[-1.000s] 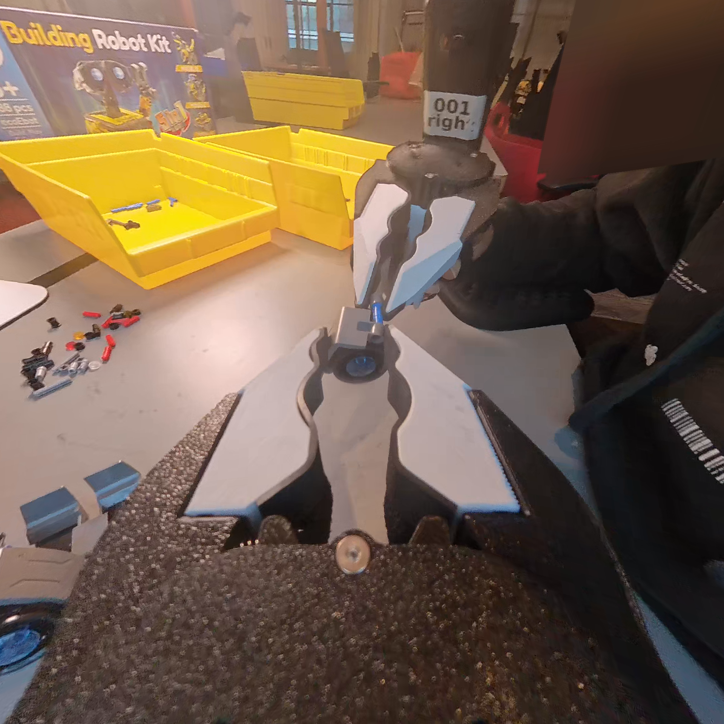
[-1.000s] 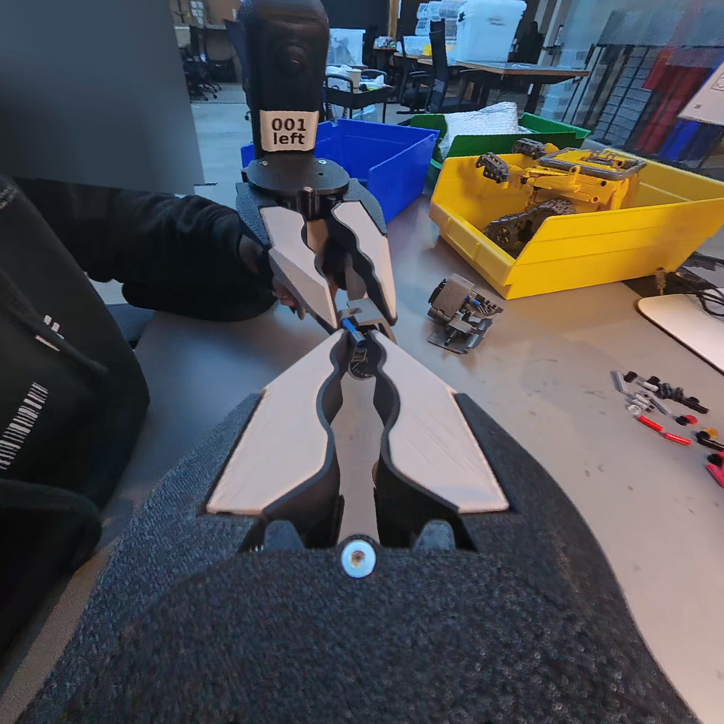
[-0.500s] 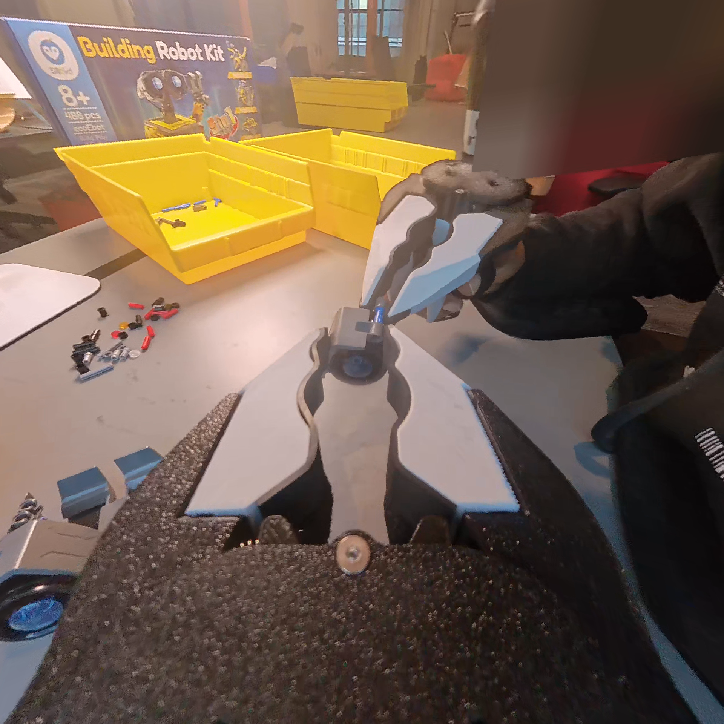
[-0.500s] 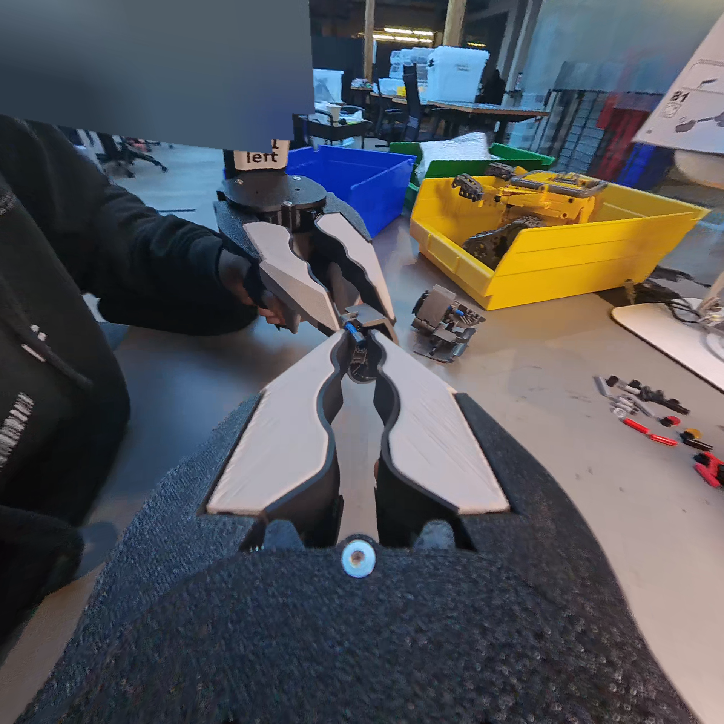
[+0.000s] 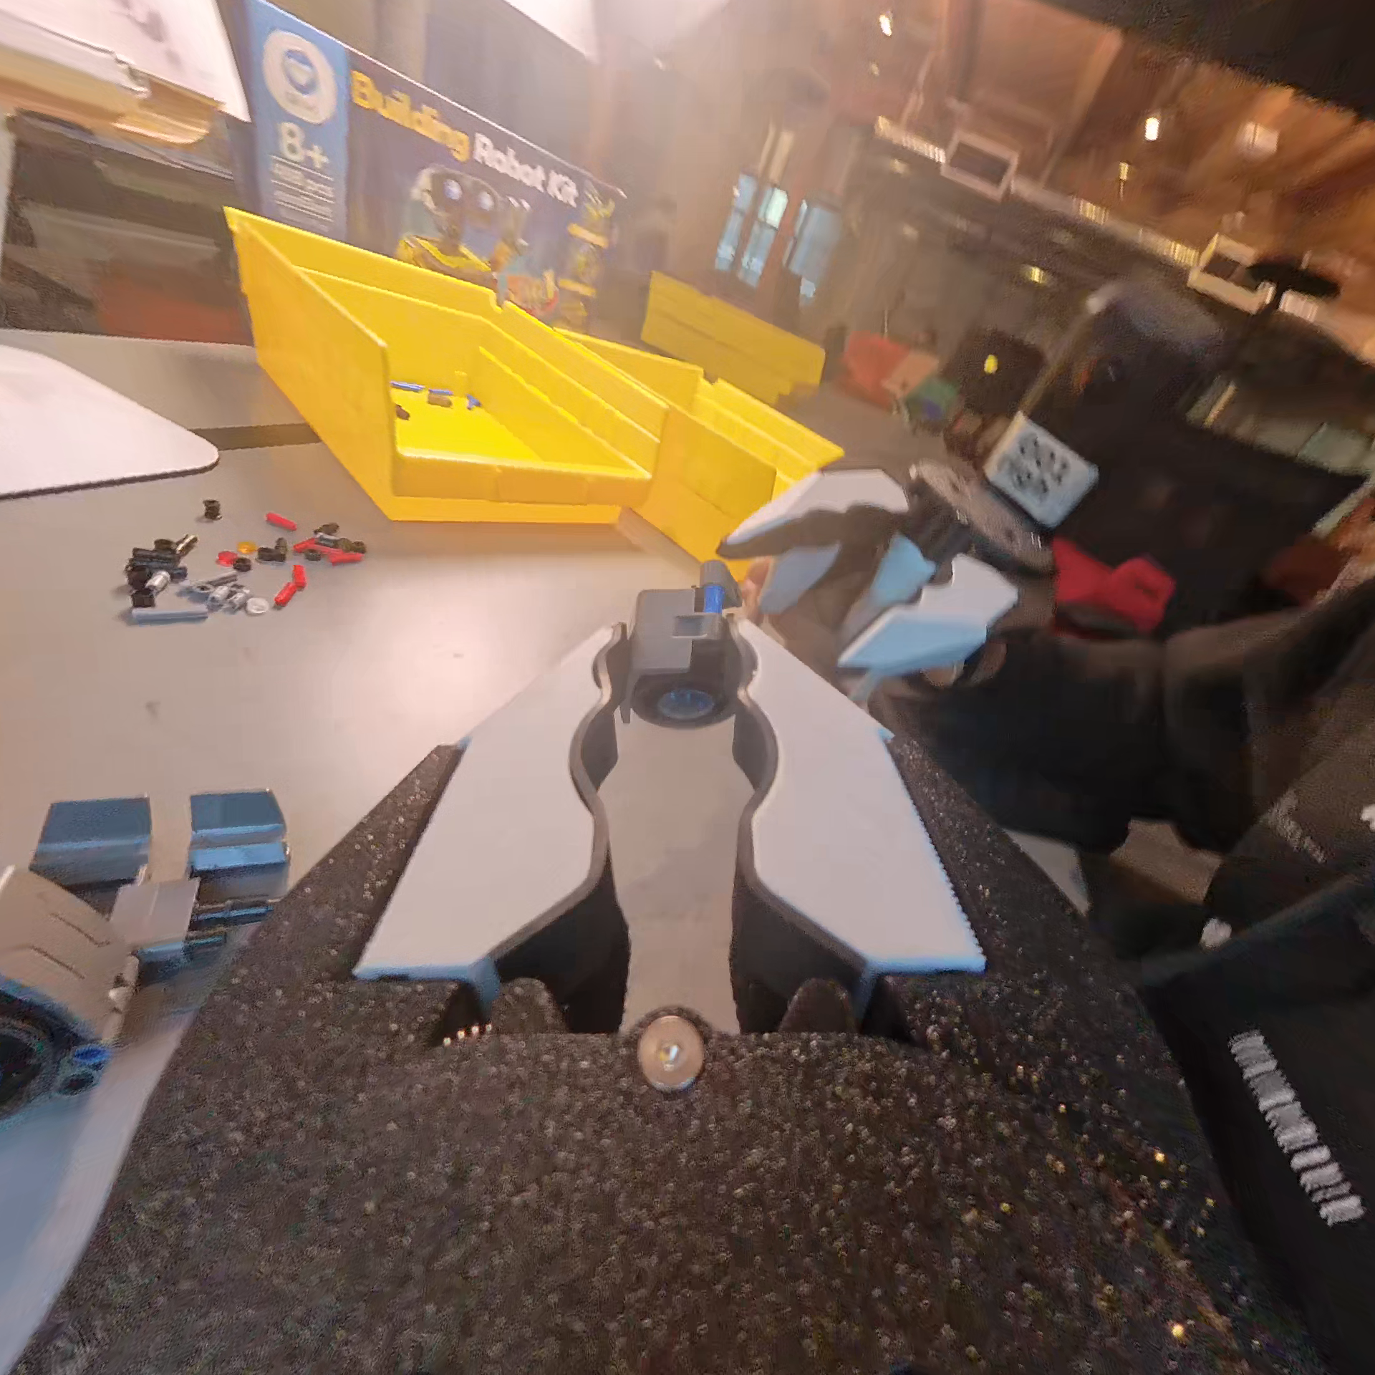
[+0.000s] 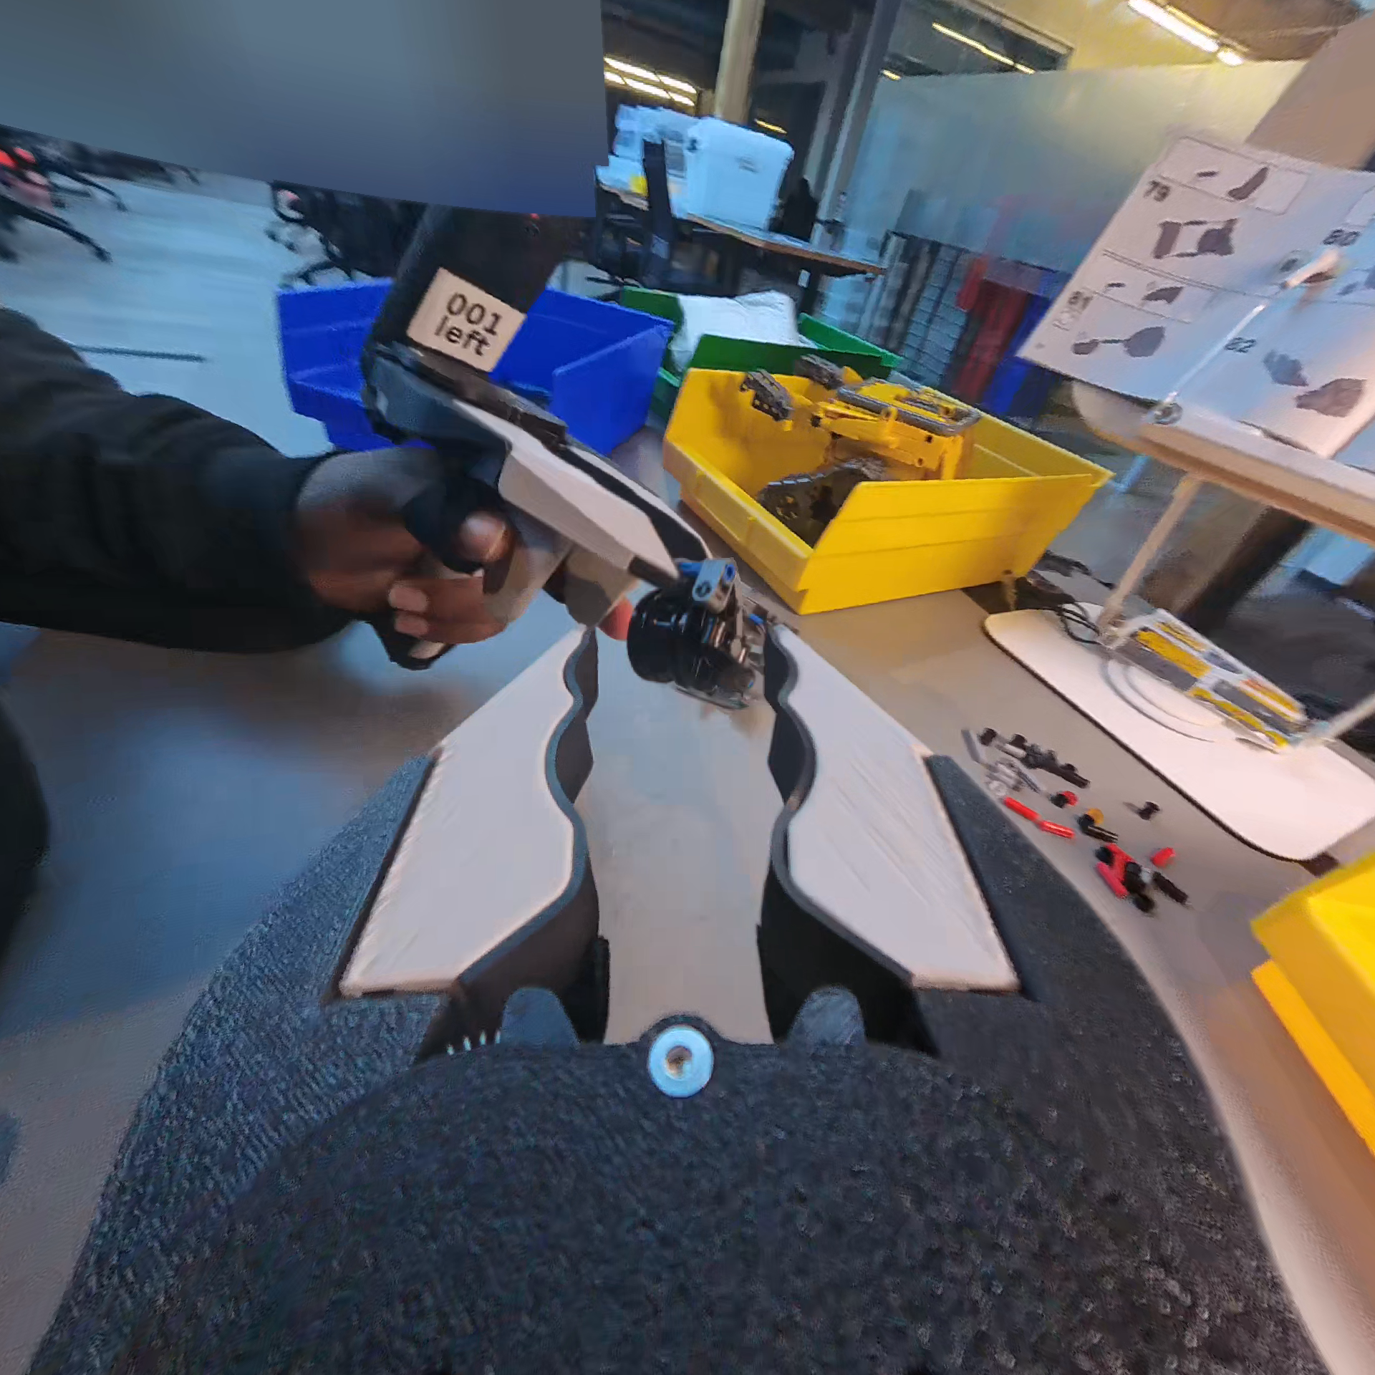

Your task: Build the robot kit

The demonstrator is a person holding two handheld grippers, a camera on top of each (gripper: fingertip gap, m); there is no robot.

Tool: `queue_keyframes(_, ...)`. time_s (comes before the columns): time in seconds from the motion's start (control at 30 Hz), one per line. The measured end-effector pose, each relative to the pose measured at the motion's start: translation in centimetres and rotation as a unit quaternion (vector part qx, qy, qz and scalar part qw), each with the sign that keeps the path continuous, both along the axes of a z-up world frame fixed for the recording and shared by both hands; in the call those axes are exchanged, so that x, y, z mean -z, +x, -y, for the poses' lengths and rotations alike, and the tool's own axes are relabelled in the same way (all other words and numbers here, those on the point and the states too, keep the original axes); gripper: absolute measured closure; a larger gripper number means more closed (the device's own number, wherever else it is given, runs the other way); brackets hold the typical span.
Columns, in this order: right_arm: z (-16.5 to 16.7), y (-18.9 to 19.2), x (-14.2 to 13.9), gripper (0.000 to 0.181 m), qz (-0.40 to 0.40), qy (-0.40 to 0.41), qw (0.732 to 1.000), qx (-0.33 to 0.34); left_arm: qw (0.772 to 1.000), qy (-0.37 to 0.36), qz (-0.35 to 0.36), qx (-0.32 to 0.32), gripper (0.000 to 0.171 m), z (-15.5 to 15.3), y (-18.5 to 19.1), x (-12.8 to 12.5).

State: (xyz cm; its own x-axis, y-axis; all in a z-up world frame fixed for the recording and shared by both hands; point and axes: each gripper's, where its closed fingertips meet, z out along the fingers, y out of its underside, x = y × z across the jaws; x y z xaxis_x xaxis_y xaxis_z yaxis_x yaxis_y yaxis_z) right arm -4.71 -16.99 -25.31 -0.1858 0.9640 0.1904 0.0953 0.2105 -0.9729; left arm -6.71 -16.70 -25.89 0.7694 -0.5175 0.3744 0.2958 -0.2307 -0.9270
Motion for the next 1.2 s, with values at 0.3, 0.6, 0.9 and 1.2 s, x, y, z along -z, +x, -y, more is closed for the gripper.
queue_keyframes(0.3, -0.2, -2.5, -0.2, 0.148, -0.014, 0.181, 0.980, 0.082, 0.991, -0.050, 0.122, 0.017, 0.146, -0.4, 1.8, -0.2)
queue_keyframes(0.6, 2.2, 1.1, -5.4, 0.149, -0.113, -0.142, 0.979, -0.096, 0.977, 0.007, 0.122, 0.176, 0.113, 2.7, 3.6, -2.4)
queue_keyframes(0.9, 3.5, 1.5, -4.4, 0.148, -0.076, -0.204, 0.962, -0.167, 0.981, 0.081, -0.072, 0.158, 0.138, 3.4, 5.8, -2.2)
queue_keyframes(1.2, 3.7, 2.1, -3.7, 0.147, -0.026, -0.196, 0.960, -0.196, 0.963, 0.138, -0.203, 0.111, 0.139, 3.8, 5.1, -2.0)
